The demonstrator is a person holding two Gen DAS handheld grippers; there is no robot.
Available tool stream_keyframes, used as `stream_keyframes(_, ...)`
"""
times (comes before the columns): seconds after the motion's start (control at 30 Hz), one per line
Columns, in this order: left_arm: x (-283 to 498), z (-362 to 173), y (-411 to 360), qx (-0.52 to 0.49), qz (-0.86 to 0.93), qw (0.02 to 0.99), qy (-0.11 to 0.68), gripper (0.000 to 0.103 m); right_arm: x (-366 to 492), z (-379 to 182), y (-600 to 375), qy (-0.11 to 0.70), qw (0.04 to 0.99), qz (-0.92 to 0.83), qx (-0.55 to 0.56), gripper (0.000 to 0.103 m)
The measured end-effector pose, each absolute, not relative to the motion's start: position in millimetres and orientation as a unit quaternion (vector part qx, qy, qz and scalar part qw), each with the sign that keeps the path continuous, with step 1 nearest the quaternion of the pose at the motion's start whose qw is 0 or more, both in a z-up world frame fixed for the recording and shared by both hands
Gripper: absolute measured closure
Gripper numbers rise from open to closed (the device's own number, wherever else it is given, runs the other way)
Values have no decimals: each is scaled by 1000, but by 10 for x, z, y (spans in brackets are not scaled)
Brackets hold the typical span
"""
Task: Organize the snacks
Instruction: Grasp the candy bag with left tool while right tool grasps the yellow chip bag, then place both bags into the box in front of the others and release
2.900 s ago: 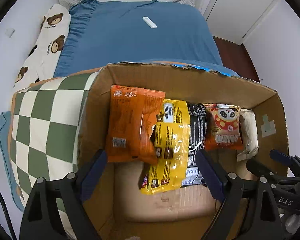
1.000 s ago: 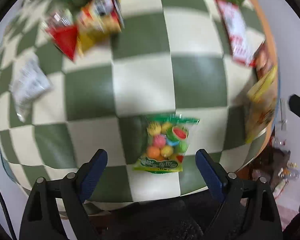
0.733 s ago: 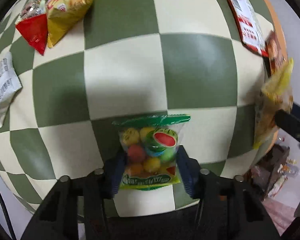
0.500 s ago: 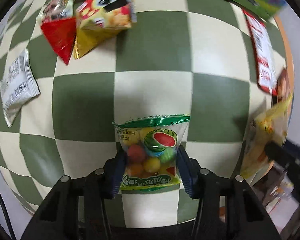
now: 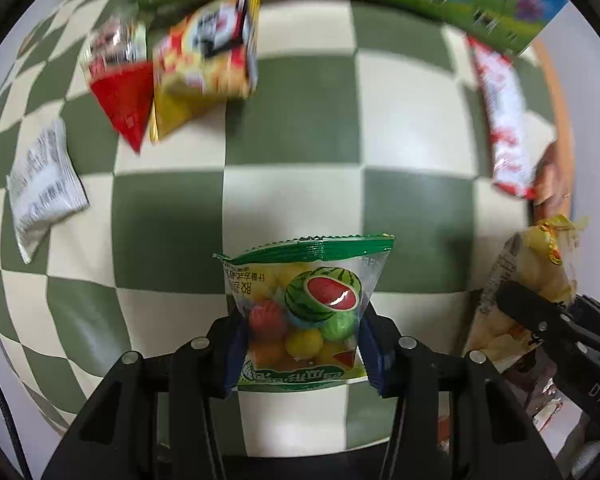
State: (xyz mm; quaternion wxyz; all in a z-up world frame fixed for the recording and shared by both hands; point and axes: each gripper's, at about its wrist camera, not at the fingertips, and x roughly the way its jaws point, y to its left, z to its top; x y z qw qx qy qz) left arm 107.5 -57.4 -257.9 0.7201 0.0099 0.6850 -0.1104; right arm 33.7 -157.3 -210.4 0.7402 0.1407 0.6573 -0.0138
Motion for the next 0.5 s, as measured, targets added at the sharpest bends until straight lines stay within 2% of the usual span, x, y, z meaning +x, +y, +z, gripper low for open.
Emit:
stream_keyframes(0.27,1313,-1438,-605,-39,-149,777,611,57,660,-1310,-1621,604,776,34,177,60)
stream_keyframes(0.5,2359,-566,-670,-36,-156,812,562,57,1383,-436,-1779,546,816,68,174,60)
